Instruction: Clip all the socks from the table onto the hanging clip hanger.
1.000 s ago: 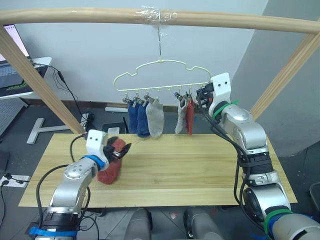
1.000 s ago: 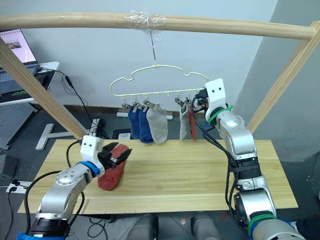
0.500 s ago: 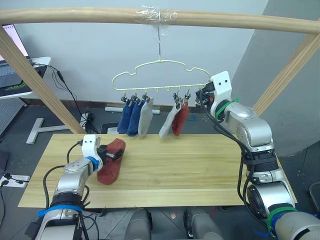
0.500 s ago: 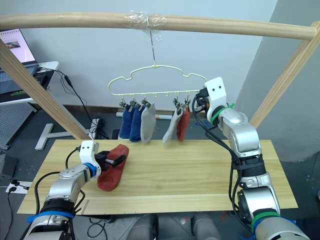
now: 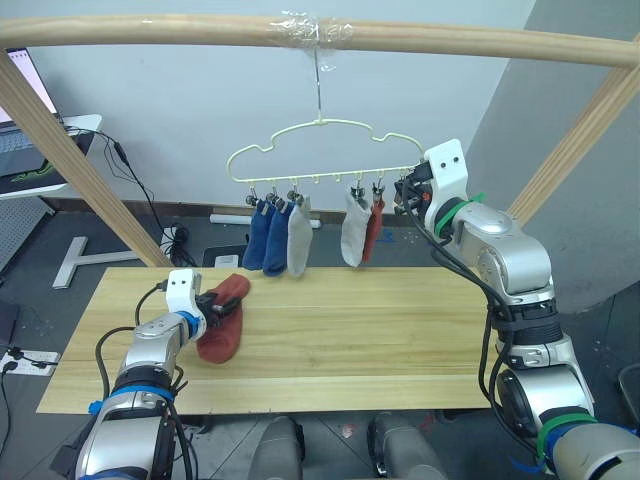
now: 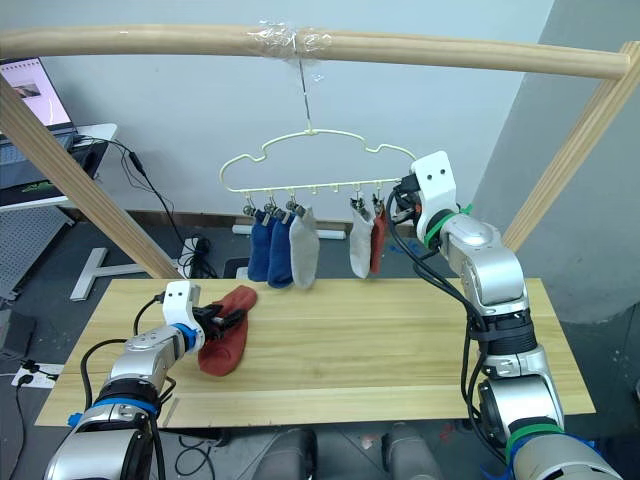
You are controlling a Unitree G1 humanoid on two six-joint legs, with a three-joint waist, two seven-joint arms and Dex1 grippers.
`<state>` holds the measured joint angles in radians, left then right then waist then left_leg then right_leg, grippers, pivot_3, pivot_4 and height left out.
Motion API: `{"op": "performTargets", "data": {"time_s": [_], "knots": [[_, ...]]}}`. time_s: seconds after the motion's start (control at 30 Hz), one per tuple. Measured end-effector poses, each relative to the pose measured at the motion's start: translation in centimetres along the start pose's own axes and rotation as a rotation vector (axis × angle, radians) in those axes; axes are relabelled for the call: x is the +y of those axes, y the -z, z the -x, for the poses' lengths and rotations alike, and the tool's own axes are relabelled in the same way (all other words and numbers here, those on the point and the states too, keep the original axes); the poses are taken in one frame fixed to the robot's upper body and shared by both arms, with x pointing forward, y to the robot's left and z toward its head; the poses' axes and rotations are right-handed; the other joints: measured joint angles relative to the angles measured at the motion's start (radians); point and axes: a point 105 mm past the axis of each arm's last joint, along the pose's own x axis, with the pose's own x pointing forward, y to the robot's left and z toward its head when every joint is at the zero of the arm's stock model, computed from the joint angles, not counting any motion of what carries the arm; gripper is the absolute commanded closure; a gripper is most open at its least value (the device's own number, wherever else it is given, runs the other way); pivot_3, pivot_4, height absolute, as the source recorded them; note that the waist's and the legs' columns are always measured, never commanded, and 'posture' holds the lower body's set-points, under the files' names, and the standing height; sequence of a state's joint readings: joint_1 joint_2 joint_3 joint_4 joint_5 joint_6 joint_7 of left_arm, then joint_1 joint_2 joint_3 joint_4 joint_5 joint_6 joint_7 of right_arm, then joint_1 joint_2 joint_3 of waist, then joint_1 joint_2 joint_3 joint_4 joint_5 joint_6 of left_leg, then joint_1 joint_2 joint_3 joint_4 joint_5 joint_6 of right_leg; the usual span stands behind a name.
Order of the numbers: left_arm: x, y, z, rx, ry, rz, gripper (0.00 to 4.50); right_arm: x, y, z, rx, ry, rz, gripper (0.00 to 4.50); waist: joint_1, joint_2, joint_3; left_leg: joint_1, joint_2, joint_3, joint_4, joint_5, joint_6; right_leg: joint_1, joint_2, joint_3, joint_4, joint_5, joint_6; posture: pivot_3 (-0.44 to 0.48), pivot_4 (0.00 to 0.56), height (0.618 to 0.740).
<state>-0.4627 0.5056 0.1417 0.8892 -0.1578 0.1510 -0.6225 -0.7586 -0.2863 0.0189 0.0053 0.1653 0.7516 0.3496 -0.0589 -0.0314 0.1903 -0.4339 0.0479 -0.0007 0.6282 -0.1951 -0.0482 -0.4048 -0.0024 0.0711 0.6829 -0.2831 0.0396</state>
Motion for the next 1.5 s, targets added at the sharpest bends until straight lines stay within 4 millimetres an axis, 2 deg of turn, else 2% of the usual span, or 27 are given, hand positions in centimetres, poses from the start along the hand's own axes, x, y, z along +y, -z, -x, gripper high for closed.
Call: {"op": "performTargets", "data": {"time_s": [0.17,0.23,0.3,0.4,0.5,0.7,0.8,0.97,1.17,1.33,1.5], "knots": [[-0.8,0.7,0.7,-0.003,0.042,-0.020,3.95,-0.2,0.0,0.2,0.003,-0.010,0.008,4.50,0.000,0.000,0.000,0.000,0.000,0.000,0.000,0.000,0.000,0.000,0.000,0.000,0.000,0.000,0.000,-0.071,0.166,0.740],[-2.5,0.9,1.0,-0.024,0.108,-0.019,4.46,-0.3,-0.1,0.2,0.010,-0.026,0.005,4.50,-0.001,0.000,0.000,0.000,0.000,0.001,0.000,0.000,0.000,0.000,-0.001,0.001,0.000,0.000,0.000,-0.066,0.161,0.740],[-4.8,1.2,1.0,-0.029,0.178,-0.009,4.48,-0.1,-0.5,0.3,0.013,-0.057,0.009,4.50,0.001,0.000,0.000,0.000,0.000,0.000,0.000,0.000,0.000,0.000,-0.001,0.000,0.000,0.000,0.000,-0.062,0.157,0.740],[-8.0,0.4,1.4,-0.059,0.277,-0.006,4.48,-0.4,-1.3,0.6,0.014,-0.110,0.043,4.50,0.000,0.000,0.000,-0.001,0.000,0.000,0.000,0.000,0.000,0.000,-0.001,0.000,0.000,0.000,0.000,-0.058,0.153,0.740],[-10.5,-2.0,2.1,-0.132,0.357,-0.014,4.48,-0.4,-1.5,0.6,0.041,-0.146,0.006,4.50,-0.002,0.000,0.000,0.000,0.001,0.000,0.000,0.000,0.000,0.000,0.000,0.000,0.000,0.000,-0.001,-0.056,0.146,0.740],[-20.5,-7.9,4.2,-0.347,0.666,-0.067,4.48,-0.5,-2.3,0.8,0.149,-0.206,-0.238,4.50,-0.004,0.000,0.000,-0.001,0.000,0.000,0.000,0.000,0.000,0.000,0.000,0.001,0.000,0.001,-0.001,-0.058,0.137,0.740],[-23.3,-10.1,4.5,-0.412,0.723,-0.058,4.48,-0.7,-2.5,1.0,0.195,-0.205,-0.377,4.50,-0.006,0.000,0.000,0.000,0.000,0.000,0.000,0.000,0.000,0.000,0.001,0.001,0.001,0.001,-0.001,-0.065,0.133,0.740],[-25.2,-12.0,4.3,-0.470,0.728,-0.017,4.48,-0.9,-3.1,1.4,0.224,-0.201,-0.483,4.50,-0.007,0.000,0.000,-0.001,0.000,0.001,0.000,0.000,0.000,0.000,0.000,0.001,0.000,0.001,-0.001,-0.078,0.134,0.740],[-25.6,-12.0,2.3,-0.466,0.657,0.032,4.48,-1.3,-3.5,1.6,0.239,-0.184,-0.521,4.50,-0.008,0.000,0.000,-0.001,-0.001,0.001,0.000,0.000,0.000,0.000,0.000,0.001,0.000,0.001,-0.001,-0.080,0.139,0.740],[-26.3,-13.7,1.9,-0.522,0.654,0.041,4.48,-1.2,-3.3,1.6,0.261,-0.188,-0.539,4.50,-0.014,0.000,0.000,-0.001,-0.001,0.001,0.000,0.000,0.000,0.000,0.000,0.001,0.000,0.001,-0.001,-0.085,0.144,0.740],[-26.7,-14.2,1.2,-0.524,0.657,0.060,4.48,-1.1,-3.6,1.5,0.269,-0.196,-0.541,4.50,-0.019,0.000,0.000,-0.001,-0.001,0.001,0.000,0.000,0.000,0.000,0.000,0.001,0.000,0.001,-0.001,-0.094,0.152,0.740]]}}
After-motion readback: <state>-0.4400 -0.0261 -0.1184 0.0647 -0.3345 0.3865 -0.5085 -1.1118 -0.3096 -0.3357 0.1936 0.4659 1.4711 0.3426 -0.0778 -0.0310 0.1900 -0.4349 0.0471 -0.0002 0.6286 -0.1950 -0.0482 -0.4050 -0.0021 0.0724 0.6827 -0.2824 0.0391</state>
